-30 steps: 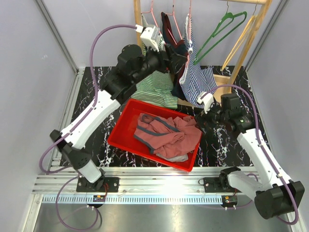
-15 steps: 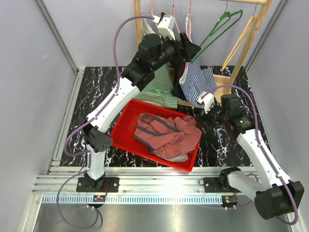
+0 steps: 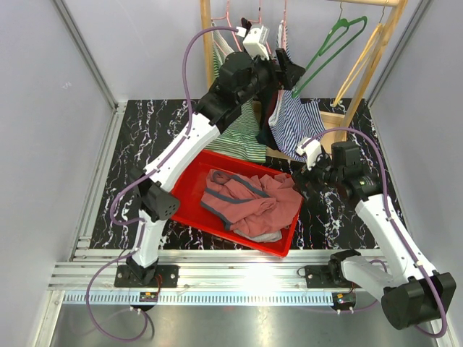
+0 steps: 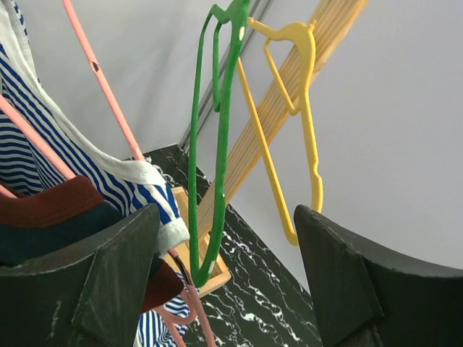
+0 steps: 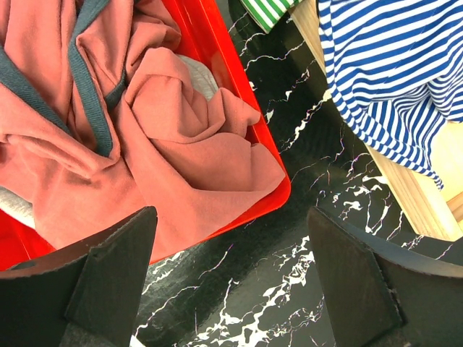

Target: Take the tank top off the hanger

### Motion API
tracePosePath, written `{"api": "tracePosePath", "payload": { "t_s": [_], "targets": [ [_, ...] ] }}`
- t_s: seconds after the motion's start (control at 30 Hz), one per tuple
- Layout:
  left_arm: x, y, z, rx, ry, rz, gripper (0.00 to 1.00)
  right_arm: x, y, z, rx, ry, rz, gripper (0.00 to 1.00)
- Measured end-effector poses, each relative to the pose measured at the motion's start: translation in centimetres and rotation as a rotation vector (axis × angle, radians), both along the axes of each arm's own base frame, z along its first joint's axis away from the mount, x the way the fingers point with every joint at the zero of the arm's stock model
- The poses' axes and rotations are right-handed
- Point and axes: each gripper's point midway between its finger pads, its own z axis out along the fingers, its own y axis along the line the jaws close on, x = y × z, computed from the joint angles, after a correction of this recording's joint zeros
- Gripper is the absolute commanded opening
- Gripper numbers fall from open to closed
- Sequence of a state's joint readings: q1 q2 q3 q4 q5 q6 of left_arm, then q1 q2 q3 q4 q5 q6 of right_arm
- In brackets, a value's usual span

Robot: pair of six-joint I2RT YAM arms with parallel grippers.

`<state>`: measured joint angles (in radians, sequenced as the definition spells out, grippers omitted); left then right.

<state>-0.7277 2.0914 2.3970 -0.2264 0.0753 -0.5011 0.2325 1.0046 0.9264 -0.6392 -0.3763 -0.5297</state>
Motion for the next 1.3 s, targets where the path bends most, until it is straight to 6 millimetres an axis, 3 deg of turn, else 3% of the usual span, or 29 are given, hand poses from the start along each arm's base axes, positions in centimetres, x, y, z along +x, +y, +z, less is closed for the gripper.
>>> {"api": "tracePosePath", "payload": {
  "t_s": [0.57, 1.3],
  "targets": [
    [2.5, 1.7, -1.0, 0.019, 0.012, 0.115, 0.8, 0.0, 0.0, 0.0, 0.0, 0.0, -0.001, 0.92],
    [1.7, 1.9, -2.5, 0.255, -0.123, 0.191, 0.39, 0.0, -0.1, 0.0, 0.001, 0.0, -0.004, 0.92]
  ]
}}
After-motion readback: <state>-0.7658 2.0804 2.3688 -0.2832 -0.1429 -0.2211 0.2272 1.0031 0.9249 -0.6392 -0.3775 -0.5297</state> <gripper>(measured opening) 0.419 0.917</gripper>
